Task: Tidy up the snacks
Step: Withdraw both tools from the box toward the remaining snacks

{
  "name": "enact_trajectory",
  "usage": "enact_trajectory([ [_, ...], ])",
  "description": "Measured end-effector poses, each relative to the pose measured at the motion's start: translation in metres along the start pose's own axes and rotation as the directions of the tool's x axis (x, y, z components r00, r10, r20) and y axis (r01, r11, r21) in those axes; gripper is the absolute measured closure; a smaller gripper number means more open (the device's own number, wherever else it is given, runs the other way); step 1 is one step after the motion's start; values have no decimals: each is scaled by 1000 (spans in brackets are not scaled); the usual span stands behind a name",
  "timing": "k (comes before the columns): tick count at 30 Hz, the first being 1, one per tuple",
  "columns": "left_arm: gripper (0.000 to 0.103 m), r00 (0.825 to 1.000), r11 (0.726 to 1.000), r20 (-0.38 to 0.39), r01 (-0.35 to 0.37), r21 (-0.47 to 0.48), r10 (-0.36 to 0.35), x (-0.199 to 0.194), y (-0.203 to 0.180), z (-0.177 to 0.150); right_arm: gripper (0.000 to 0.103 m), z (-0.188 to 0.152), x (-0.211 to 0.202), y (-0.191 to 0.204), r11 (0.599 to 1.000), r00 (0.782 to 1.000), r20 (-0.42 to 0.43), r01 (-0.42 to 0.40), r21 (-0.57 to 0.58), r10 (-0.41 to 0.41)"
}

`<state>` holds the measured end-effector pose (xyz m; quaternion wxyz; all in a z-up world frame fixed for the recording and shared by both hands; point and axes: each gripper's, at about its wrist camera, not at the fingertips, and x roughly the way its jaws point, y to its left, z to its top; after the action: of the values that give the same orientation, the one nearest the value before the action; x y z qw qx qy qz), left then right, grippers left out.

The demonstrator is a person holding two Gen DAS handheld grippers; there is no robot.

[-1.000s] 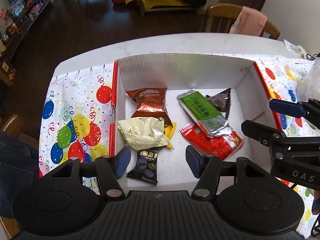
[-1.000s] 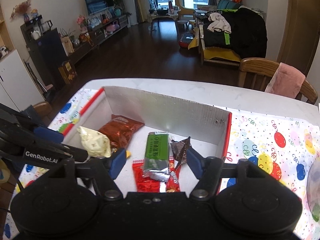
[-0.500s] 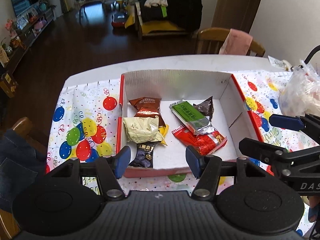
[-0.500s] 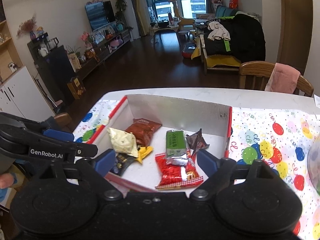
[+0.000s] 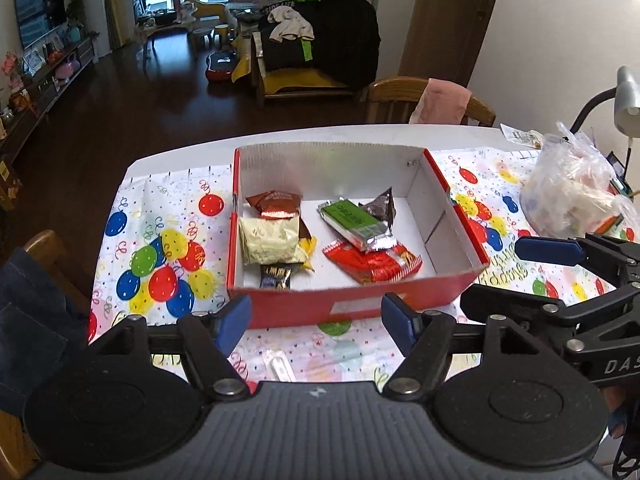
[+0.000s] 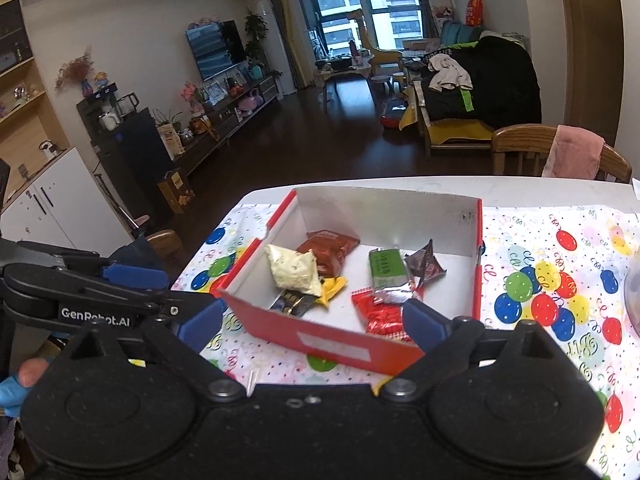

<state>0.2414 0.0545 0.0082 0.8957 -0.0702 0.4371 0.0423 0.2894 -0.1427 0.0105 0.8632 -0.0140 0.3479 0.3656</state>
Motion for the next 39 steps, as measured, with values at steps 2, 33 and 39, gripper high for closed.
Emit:
enact_trajectory([
  [2,32,1000,1000,3,1,-7,-1,-2,2,-9,4,-6,-3,0,1000,1000,-2,-10,15,10],
  [33,25,973,972,-205,-141,-186,102,61,35,-121,2,-147,30,0,991,952,-277,122,-51,-132],
  [39,25,965,966,-233,-165,-198,117,80,31,-123,4,-156,38,7,987,939,-314,108,-118,-141],
])
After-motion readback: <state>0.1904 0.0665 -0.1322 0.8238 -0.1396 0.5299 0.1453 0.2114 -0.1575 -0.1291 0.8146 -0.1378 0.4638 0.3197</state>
